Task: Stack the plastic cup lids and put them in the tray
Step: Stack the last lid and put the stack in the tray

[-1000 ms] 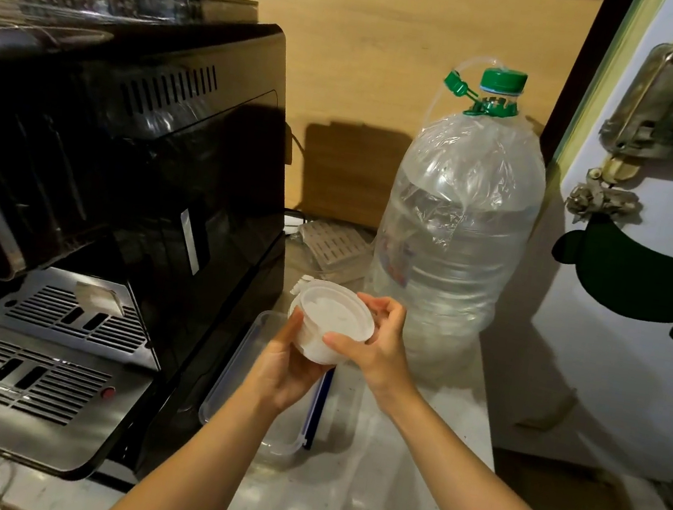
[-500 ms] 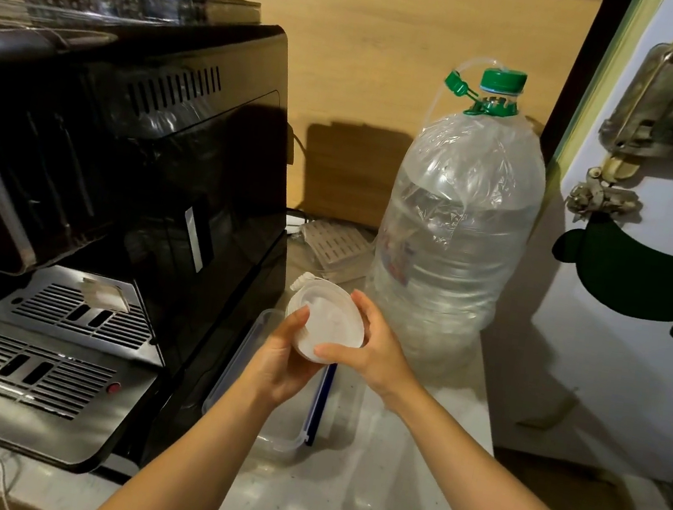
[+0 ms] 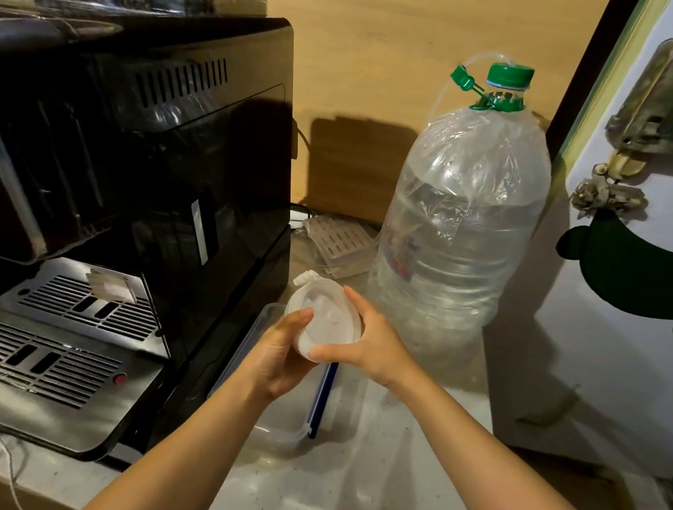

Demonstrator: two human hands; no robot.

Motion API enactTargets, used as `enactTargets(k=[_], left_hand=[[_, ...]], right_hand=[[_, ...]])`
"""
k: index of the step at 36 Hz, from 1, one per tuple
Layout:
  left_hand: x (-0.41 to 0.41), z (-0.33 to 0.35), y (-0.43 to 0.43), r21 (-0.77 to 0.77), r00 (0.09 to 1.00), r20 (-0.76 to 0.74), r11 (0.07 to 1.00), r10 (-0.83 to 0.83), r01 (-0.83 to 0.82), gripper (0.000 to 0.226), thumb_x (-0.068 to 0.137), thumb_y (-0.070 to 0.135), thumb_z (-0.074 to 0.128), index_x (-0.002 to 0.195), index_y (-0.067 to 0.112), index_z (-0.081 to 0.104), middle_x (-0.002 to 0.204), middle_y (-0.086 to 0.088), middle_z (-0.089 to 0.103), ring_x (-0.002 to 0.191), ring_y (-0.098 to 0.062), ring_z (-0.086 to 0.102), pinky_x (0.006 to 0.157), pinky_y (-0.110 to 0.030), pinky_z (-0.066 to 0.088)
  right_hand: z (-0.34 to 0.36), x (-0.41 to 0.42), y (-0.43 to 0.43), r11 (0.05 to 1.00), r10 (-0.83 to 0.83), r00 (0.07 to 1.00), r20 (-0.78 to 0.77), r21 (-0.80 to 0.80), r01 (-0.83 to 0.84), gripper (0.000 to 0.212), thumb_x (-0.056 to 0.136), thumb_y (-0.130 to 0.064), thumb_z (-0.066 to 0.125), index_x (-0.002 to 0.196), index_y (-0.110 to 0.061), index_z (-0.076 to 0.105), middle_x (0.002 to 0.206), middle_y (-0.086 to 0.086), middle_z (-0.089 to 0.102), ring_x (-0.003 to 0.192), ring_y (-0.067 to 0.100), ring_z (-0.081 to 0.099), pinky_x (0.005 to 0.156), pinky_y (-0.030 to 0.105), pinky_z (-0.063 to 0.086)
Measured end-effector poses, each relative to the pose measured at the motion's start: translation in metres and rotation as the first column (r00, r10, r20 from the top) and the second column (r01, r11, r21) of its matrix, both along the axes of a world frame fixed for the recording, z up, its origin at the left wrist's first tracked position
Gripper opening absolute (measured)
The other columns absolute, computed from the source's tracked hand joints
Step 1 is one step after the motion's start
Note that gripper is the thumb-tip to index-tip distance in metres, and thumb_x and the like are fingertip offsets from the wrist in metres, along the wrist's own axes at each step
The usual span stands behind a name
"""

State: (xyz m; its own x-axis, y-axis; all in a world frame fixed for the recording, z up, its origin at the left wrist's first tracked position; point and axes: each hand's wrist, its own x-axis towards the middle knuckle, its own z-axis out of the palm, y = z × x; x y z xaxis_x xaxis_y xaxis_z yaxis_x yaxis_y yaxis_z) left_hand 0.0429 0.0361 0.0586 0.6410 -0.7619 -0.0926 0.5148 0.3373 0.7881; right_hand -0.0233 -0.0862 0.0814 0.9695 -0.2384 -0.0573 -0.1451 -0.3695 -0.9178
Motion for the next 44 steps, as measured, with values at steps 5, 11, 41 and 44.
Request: enactTargets(k=[5, 11, 41, 44], left_hand=[[0.003, -0.002, 0.007, 0.169, 0.995, 0.09, 0.984, 0.035, -0.05, 0.083, 0.035, 0.039, 0.085, 0.111, 0.022, 0.056, 0.097, -0.005, 0.068, 0.094, -0.021, 0.064, 0.072, -0.036, 0.058], [0.013, -0.001, 0.013, 0.297, 0.97, 0.235, 0.946, 0.058, -0.129, 0.068, 0.06, 0.03, 0.069, 0.124, 0.022, 0.048, 0.11, -0.007, 0.062, 0.094, -0.02, 0.064, 0.069, -0.031, 0.056], [0.043, -0.069, 0.028, 0.759, 0.556, 0.628, 0.274, -0.544, -0.59, 0.084, 0.059, 0.051, 0.07, 0.13, 0.031, 0.03, 0.14, 0.0, 0.033, 0.128, -0.022, 0.036, 0.099, -0.037, 0.043], [0.045, -0.079, 0.025, 0.774, 0.527, 0.586, 0.235, -0.615, -0.588, 0.086, 0.064, 0.045, 0.071, 0.134, 0.027, 0.024, 0.144, -0.002, 0.027, 0.131, -0.023, 0.031, 0.098, -0.037, 0.04]], right_hand=[[-0.003, 0.003, -0.004, 0.998, 0.068, 0.996, -0.066, 0.004, -0.068, 0.095, 0.067, -0.018, 0.08, 0.144, -0.02, 0.025, 0.13, -0.007, 0.042, 0.116, 0.007, 0.041, 0.091, 0.021, 0.037], [-0.003, 0.014, -0.005, 0.987, 0.16, 0.979, -0.127, -0.003, -0.161, 0.114, 0.051, -0.046, 0.081, 0.146, -0.024, 0.021, 0.149, -0.005, 0.035, 0.136, 0.012, 0.034, 0.113, 0.035, 0.032], [-0.049, 0.078, 0.013, 0.851, 0.276, 0.865, -0.42, -0.311, -0.423, 0.07, 0.072, -0.028, 0.076, 0.131, -0.011, 0.045, 0.133, 0.009, 0.052, 0.123, 0.027, 0.048, 0.1, 0.034, 0.04], [-0.058, 0.08, 0.014, 0.834, 0.257, 0.842, -0.474, -0.331, -0.441, 0.077, 0.073, -0.03, 0.075, 0.137, -0.013, 0.036, 0.141, 0.008, 0.045, 0.129, 0.028, 0.043, 0.105, 0.036, 0.037]])
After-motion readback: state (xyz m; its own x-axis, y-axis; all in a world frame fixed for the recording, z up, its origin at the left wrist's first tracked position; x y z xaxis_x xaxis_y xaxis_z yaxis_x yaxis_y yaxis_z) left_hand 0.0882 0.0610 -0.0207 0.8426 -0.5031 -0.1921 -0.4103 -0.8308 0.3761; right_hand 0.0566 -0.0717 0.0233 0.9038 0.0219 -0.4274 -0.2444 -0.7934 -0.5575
